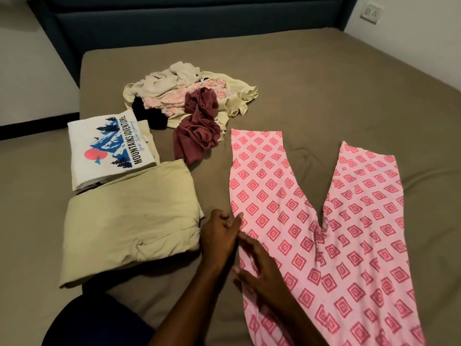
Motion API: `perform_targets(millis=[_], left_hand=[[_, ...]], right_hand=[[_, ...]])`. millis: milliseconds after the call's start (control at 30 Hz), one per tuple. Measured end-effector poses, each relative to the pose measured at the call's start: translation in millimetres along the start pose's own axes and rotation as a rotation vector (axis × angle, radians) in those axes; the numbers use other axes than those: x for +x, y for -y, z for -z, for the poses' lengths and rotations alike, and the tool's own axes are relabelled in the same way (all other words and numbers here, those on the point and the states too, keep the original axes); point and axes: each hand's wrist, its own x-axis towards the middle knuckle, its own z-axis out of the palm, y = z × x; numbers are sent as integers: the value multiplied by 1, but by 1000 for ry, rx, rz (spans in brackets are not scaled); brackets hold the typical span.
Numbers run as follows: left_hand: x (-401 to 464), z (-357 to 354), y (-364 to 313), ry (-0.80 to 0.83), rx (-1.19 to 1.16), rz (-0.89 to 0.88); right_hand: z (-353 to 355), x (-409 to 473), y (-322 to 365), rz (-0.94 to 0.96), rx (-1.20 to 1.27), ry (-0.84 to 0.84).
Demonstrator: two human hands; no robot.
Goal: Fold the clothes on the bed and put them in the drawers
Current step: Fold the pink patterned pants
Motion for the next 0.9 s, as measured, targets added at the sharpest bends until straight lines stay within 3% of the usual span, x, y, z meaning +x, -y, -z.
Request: perform_targets(millis=[33,100,233,367,567,667,833,900], left_hand=[[-9,5,2,25,-53,37],[-22,13,6,122,-119,93],[-55,18,16,371,-6,78],[-93,18,20,460,218,-90],[-112,34,45,405,-133,133],[-112,39,41,362,-53,106],[-114,38,46,318,63,55],[-114,38,46,261,150,38]], right_hand=[[6,-12,2,-63,132,-23],[18,-32,-1,-68,132,-96],[18,-63,-20,82,-377,-271],[-16,-107,-36,80,-854,-139],[-13,-159,-23,210,-759,-57],[-12,-171,-25,249,-750,-99],[-26,-186,-21,319,-772,-345],[-33,-190,-15,278,-823,-372]])
